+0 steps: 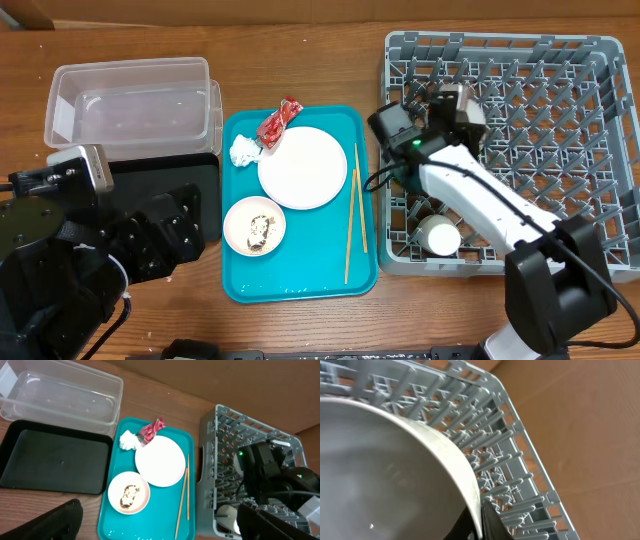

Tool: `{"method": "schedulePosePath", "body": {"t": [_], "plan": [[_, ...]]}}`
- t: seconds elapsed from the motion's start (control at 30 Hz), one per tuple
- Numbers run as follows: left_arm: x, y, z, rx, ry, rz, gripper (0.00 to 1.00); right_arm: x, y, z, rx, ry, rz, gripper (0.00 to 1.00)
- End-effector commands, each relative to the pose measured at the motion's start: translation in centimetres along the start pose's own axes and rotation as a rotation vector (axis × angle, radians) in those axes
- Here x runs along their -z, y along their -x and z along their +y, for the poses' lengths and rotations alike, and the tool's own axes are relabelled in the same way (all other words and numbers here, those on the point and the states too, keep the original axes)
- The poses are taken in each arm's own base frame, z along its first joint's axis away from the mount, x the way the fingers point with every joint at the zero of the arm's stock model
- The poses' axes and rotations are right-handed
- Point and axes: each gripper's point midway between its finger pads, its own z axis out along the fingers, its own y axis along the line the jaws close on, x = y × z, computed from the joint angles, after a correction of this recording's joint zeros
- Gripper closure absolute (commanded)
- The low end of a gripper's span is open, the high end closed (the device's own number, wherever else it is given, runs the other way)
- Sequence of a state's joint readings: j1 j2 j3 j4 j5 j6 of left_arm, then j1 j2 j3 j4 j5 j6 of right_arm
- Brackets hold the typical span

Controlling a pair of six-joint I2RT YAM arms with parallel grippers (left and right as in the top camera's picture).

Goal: Sort waste into correct bins and load items into the dishwasher

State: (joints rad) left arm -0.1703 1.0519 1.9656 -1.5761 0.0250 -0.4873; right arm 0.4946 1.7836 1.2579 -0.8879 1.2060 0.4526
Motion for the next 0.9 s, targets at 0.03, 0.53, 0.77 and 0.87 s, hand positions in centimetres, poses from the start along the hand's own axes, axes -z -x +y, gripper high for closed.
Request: {"method": "schedulePosePath", "body": {"t": [0.03, 0.53, 0.77, 0.87], "plan": [[0.1, 0.2, -0.1, -0.008, -0.003, -0.007, 0.00, 2.1, -1.5, 4.1, 0.061, 0.158, 0.033, 0.96], [0.1, 0.2, -0.1, -0.008, -0.003, -0.007, 0.00, 0.6, 2.3, -5.0, -0.142, -0.170, -0.108, 0.96], [0.1, 0.2, -0.1, -0.008, -0.003, -0.007, 0.00, -7.8, -1.0, -10.0, -0.307, -0.231, 0.136, 0.96], [0.1, 0.2, -0.1, -0.008, -0.003, -0.007, 0.00, -10.4, -1.7, -12.4, -0.359, -0.286, 0.174, 0.96]]}}
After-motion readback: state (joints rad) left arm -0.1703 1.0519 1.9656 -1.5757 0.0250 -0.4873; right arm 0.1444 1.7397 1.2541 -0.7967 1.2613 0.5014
